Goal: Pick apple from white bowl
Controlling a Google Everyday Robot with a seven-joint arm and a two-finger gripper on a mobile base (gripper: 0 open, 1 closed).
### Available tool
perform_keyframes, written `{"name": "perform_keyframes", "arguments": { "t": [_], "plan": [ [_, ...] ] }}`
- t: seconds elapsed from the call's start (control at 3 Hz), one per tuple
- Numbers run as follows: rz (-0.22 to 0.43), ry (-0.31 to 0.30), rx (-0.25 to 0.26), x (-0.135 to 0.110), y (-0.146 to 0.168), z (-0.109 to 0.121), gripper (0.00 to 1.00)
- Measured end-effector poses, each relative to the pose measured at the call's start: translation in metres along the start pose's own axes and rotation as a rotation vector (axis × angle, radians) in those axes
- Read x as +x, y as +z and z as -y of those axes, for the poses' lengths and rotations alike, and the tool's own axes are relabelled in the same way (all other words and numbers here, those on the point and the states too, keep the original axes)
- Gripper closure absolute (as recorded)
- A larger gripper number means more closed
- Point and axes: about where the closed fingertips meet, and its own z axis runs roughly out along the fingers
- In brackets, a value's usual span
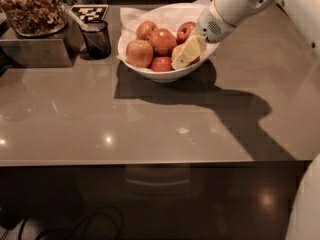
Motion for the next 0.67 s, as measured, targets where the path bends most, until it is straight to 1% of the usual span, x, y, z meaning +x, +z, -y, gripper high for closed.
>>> {"name": "perform_keyframes", "arguments": {
  "t": [0.33, 0.67],
  "plan": [
    [-0.020, 0.034, 0.000, 0.0128, 0.0052, -0.0042, 0.21],
    [-0.029, 0.037, -0.003, 0.0145, 0.0081, -0.0059, 0.23]
  ]
}}
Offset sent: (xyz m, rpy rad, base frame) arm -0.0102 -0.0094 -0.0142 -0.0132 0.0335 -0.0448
